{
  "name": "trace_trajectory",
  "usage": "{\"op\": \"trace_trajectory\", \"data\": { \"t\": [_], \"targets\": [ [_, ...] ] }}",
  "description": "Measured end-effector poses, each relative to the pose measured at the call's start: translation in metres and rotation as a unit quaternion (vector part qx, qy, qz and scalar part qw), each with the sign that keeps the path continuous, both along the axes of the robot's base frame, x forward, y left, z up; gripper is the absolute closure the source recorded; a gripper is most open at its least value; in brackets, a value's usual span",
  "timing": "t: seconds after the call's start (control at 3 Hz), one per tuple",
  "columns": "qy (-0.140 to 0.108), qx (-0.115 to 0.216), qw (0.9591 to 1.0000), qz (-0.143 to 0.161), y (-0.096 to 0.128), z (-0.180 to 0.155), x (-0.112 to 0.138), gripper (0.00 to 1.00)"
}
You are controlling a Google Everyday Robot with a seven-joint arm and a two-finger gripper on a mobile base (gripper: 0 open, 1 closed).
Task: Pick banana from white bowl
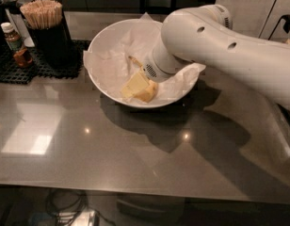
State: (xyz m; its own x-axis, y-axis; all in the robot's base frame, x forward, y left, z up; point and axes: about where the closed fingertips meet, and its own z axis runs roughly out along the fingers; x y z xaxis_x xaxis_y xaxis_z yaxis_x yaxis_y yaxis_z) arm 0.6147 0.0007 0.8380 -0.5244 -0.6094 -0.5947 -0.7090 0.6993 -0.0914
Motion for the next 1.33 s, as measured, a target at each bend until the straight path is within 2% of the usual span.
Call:
{"op": "trace_trajectory", "data": {
  "t": [0.33, 0.67, 1.33],
  "targets": [
    [0.0, 0.0, 1.0, 0.0, 0.0, 0.0, 0.0, 0.11],
    [0.0, 0.0, 1.0, 0.0, 0.0001, 0.0, 0.0, 0.18],
    [0.007, 0.002, 1.0, -0.002, 0.0045, -0.0094, -0.0008, 0.17]
  ]
}}
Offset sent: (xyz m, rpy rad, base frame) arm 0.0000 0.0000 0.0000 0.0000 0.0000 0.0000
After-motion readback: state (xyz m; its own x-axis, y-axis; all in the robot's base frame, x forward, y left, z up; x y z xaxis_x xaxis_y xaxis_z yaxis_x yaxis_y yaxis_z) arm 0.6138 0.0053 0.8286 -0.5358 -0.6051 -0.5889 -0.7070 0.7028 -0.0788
